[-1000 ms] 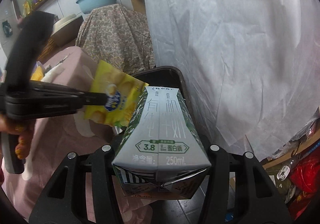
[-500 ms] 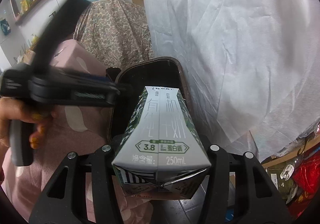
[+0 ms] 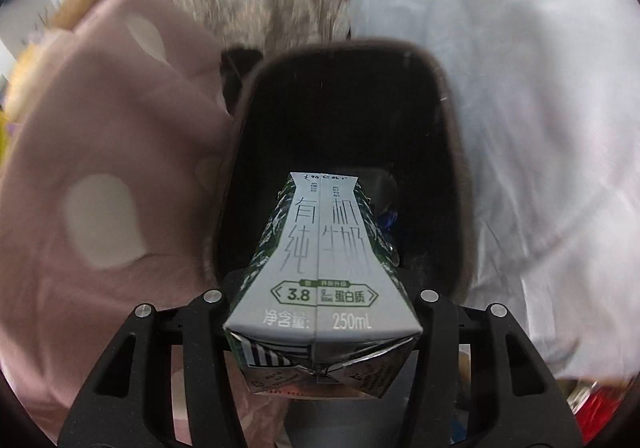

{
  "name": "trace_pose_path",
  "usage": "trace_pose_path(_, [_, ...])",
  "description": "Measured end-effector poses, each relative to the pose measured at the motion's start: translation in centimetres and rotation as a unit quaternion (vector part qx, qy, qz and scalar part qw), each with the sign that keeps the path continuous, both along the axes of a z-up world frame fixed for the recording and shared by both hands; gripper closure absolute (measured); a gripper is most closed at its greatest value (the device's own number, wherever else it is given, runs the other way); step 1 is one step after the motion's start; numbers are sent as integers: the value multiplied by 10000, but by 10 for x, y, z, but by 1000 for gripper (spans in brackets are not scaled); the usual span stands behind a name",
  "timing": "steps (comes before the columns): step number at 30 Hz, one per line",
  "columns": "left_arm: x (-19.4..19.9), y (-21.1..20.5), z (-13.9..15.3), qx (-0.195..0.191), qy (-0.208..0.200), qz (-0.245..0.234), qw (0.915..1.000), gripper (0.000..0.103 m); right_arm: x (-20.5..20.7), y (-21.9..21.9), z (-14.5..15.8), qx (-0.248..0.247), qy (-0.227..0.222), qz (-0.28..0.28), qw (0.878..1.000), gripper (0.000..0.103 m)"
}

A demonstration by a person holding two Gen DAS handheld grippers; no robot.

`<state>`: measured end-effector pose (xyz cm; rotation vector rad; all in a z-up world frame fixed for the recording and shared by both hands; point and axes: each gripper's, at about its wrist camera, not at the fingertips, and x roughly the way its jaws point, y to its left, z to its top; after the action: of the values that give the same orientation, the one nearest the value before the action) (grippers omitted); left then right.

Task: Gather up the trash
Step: 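Open both tools to drop the chip bag and milk carton into the bin, then grasp the yellow chip can with the right tool while the left tool grasps the orange peel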

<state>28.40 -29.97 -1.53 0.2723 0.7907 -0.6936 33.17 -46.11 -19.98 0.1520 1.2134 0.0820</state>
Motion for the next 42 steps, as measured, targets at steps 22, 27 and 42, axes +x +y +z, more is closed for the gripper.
trace_pose_path(22, [-31, 157, 34, -403, -511, 1297, 9894, 21, 72, 31, -92, -337, 1665, -99, 9854, 33])
trace_pose_path(27, [-41, 191, 37, -491, -626, 1580, 9842, 20, 60, 35, -61, -394, 1118, -112, 9929, 33])
trace_pose_path(42, [-78, 296, 10, -408, -456, 2625, 9630, 19, -60, 72, 99, 132, -1752, 62, 9844, 25])
